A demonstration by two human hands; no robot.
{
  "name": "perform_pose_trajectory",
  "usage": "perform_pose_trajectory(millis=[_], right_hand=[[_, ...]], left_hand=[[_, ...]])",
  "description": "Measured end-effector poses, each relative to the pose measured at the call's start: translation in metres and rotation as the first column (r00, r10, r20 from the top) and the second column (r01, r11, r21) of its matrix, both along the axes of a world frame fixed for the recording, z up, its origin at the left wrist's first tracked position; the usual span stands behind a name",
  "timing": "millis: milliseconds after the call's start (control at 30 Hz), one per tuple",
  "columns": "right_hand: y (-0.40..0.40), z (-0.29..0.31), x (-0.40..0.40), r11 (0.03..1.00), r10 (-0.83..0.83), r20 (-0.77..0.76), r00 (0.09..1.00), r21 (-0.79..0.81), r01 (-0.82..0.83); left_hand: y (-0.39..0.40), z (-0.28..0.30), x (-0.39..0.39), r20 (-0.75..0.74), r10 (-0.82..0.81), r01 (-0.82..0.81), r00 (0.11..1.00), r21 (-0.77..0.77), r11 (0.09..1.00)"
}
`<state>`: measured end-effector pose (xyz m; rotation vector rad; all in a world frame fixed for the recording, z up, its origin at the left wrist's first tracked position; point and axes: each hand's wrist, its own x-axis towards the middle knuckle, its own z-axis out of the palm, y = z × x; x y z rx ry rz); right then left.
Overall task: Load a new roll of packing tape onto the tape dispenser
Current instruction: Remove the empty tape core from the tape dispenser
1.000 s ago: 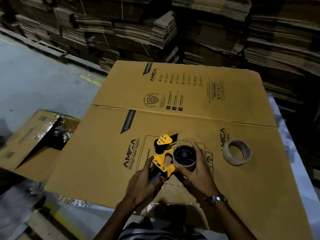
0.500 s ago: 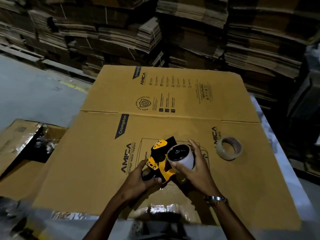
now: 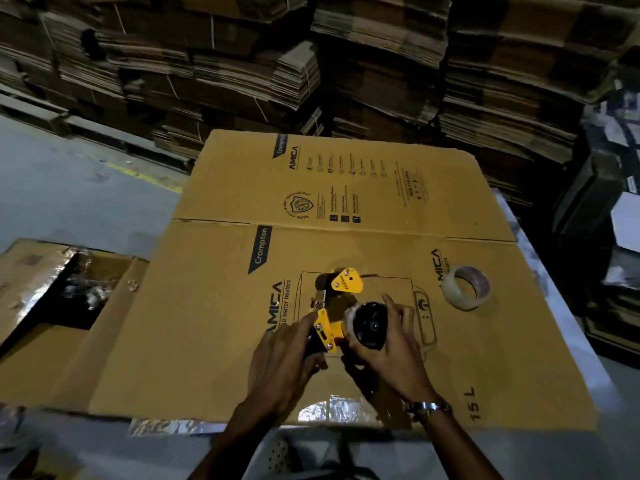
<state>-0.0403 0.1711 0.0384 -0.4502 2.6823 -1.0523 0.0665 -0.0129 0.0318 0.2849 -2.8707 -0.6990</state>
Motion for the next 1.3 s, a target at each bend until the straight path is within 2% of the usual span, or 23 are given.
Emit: perform_pose_trajectory(millis=[33,100,300,467,633,767,967,1133,1300], right_hand=[[-0.003,-0.004,0.003,1.000,-0.014,-0.001,1.000,0.003,0.014],[-0.008,-0.009,0.009,0.999,-0.048,0.004,0.999,-0.007,0.048],[-0.017,-0.015,0.022,0.996,-0.076,0.014,0.997,-0.054,0.076],[-0.014,-0.015,0.026,0.998,-0.043,0.029,0.999,-0.045,0.045],[-0.007,-0.016,0.020,0.999,0.010,0.033,0.999,-0.036,-0.009],[0.000,-0.010,0.004,0.989,0.081,0.078,0.994,-0.129,-0.070],[0.007,-0.008,-0.030,0.973,0.163,0.094,0.982,-0.178,-0.144],[0.010,-0.028,-0.055,0.960,0.201,0.101,0.974,-0.217,-0.176],[0.011,-0.057,-0.073,0.943,0.205,0.113,0.972,-0.288,-0.165]], left_hand=[[0.001,0.001,0.001,-0.034,-0.021,0.017,0.999,-0.115,0.993],[0.001,0.001,0.001,-0.048,-0.034,0.021,0.998,-0.242,0.970],[-0.006,0.003,0.007,-0.011,-0.043,0.037,0.999,-0.323,0.946],[-0.010,-0.001,0.007,0.013,-0.054,0.055,0.998,-0.329,0.943],[-0.012,0.001,-0.001,0.066,-0.027,0.043,0.997,-0.247,0.968],[-0.018,0.004,-0.017,0.054,-0.001,0.008,0.999,-0.127,0.992],[-0.036,-0.009,-0.051,0.056,-0.036,0.042,0.998,-0.113,0.993],[-0.046,-0.027,-0.075,0.063,-0.056,0.054,0.996,0.029,0.998],[-0.060,-0.059,-0.101,0.053,-0.133,0.129,0.990,0.085,0.988]])
